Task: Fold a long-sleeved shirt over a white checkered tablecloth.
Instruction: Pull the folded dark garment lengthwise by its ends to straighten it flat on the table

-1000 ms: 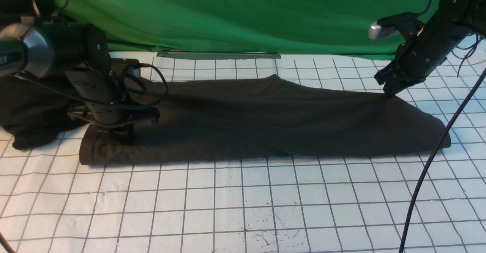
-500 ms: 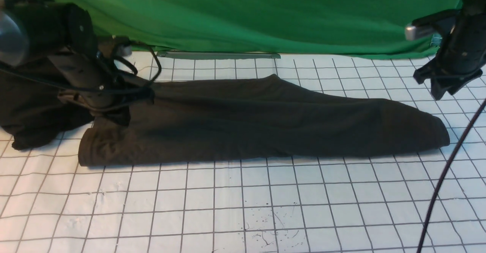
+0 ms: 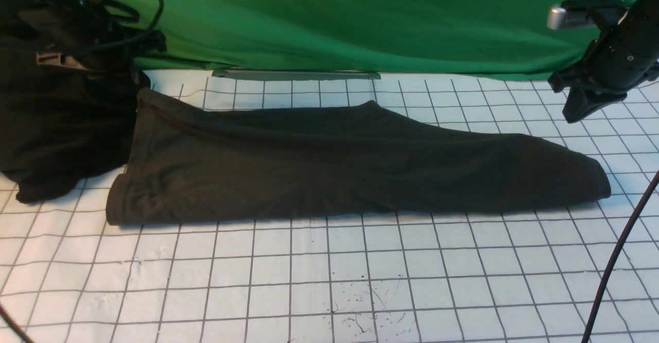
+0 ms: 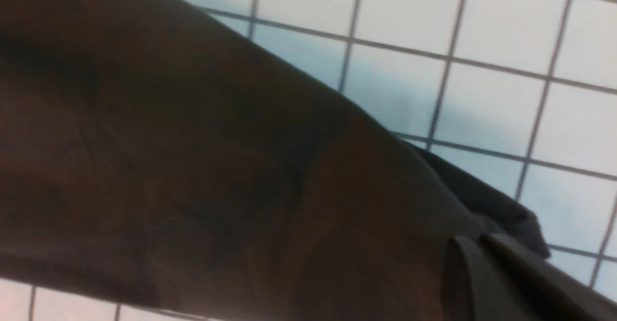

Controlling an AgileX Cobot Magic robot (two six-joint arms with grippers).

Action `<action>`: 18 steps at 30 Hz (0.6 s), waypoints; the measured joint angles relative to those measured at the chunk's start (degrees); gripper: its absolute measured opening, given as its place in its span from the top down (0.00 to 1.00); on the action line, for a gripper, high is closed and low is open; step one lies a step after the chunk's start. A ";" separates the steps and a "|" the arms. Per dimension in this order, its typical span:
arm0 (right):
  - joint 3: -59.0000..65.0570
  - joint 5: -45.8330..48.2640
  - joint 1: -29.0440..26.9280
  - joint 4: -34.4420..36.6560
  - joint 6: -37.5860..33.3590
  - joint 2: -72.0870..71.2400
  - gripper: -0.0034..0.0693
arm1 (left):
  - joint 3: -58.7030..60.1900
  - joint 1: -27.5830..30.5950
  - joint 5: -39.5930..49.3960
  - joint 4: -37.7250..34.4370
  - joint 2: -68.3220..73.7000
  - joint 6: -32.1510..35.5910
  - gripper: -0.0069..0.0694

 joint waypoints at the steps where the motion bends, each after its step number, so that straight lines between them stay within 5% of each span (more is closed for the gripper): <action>1: 0.00 0.00 0.08 0.06 0.01 0.00 0.94 | -0.70 0.00 0.00 0.00 0.57 0.22 0.85; 12: 0.00 -1.02 3.25 1.82 -2.34 0.00 0.94 | -6.25 -0.06 -4.12 3.23 10.90 0.81 0.28; 18: 0.00 -9.01 6.72 9.20 -7.18 0.00 0.89 | -6.29 -0.06 -6.50 3.09 12.85 2.28 0.22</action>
